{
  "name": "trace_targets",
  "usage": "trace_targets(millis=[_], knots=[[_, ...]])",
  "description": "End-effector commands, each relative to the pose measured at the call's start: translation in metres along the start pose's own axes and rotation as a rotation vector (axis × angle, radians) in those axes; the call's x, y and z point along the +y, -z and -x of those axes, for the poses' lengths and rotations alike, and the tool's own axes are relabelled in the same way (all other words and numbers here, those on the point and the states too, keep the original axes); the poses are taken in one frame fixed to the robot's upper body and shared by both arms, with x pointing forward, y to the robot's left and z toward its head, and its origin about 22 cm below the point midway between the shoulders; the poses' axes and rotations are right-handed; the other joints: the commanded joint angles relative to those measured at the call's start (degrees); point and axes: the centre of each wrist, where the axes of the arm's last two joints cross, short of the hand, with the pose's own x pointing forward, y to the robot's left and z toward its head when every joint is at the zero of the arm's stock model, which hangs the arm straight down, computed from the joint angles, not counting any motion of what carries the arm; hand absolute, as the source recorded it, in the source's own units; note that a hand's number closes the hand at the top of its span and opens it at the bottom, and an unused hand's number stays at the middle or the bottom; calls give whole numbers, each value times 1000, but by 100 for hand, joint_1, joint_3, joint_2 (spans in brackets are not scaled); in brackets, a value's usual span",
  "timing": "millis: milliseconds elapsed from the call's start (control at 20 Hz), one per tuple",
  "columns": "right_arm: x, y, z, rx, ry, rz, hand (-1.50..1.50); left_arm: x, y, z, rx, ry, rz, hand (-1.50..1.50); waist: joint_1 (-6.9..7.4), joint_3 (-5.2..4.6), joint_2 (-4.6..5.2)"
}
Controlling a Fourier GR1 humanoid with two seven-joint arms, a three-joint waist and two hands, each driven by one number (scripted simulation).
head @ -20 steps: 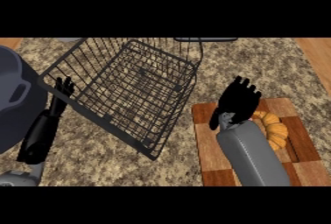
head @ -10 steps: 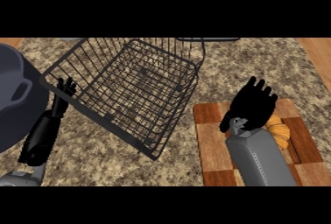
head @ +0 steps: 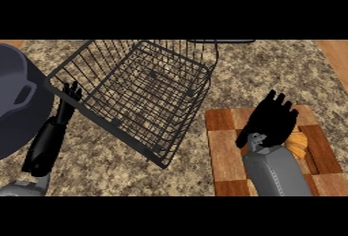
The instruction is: Pick the cupcake from the cutting board and place it in the tiered basket
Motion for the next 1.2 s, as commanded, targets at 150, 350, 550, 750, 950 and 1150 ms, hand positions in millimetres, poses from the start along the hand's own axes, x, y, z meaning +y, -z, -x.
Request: trace_targets(millis=[150, 350, 550, 750, 950, 1150], knots=[[16, -3, 3, 218, -31, -5, -150, 4, 14, -12, -37, -8, 30, 0, 1, 14, 9], [11, 6, 5, 213, -15, -23, -150, -10, 0, 2, -33, 1, 27, 0, 11, 13, 9], [16, 7, 9, 198, -45, -60, -150, -11, -1, -7, -37, -2, 37, 0, 12, 14, -3], [42, 11, 3, 92, 111, -55, 150, -8, 12, -14, -41, -4, 37, 0, 41, 18, 22], [25, 2, 5, 43, 17, 13, 150, -11, 2, -14, -41, -13, 34, 0, 5, 14, 4], [34, 2, 16, -5, 16, 104, 150, -11, 9, -14, -37, 1, 27, 0, -23, 14, 2]])
